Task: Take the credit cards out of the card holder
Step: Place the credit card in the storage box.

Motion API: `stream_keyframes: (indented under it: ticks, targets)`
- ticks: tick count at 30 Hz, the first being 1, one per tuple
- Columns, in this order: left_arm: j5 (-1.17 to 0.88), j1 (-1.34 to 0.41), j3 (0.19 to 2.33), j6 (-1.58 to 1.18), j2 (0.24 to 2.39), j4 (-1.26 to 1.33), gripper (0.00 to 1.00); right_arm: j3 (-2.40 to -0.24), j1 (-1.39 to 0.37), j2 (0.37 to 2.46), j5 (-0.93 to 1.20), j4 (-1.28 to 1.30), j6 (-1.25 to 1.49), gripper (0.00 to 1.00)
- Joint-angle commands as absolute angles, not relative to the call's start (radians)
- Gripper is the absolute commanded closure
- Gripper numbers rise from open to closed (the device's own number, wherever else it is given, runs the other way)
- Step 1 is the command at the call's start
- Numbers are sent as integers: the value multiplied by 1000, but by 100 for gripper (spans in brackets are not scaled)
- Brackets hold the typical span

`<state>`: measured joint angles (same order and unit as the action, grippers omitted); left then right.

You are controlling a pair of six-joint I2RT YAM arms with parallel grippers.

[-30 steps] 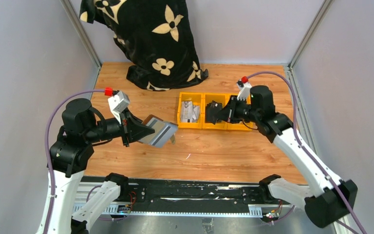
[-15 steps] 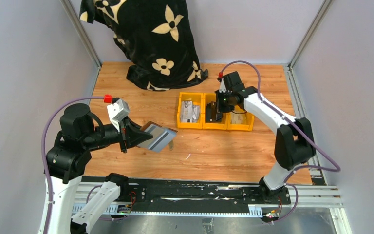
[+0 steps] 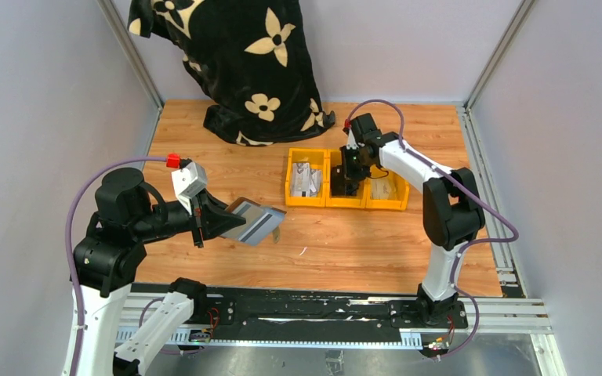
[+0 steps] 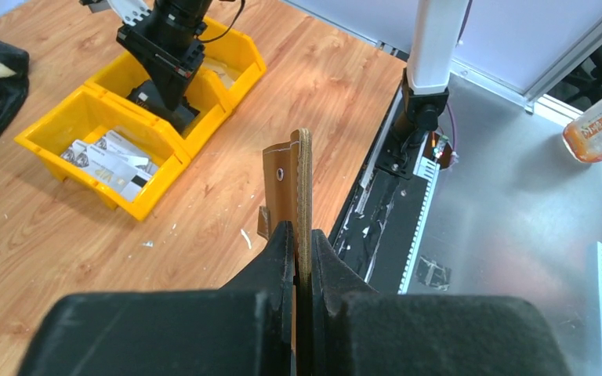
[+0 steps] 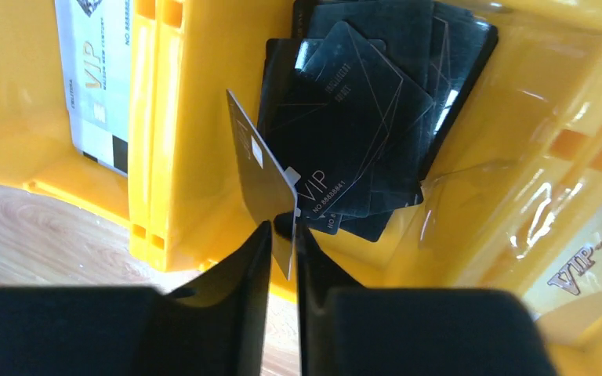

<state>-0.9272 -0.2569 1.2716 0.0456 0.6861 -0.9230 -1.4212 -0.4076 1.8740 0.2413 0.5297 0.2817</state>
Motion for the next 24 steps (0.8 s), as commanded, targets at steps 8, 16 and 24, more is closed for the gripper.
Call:
stream_keyframes:
  ticks: [8, 16, 24]
  targets:
    - [-968, -259, 1279, 50, 693, -913, 100, -1455, -402, 1650, 108, 575, 314, 52]
    - [-1013, -259, 1272, 39, 706, -913, 100, -1263, -463, 1240, 645, 121, 377, 26]
    - [-1104, -259, 1257, 12, 725, -911, 100, -1402, -814, 1191, 917, 153, 263, 23]
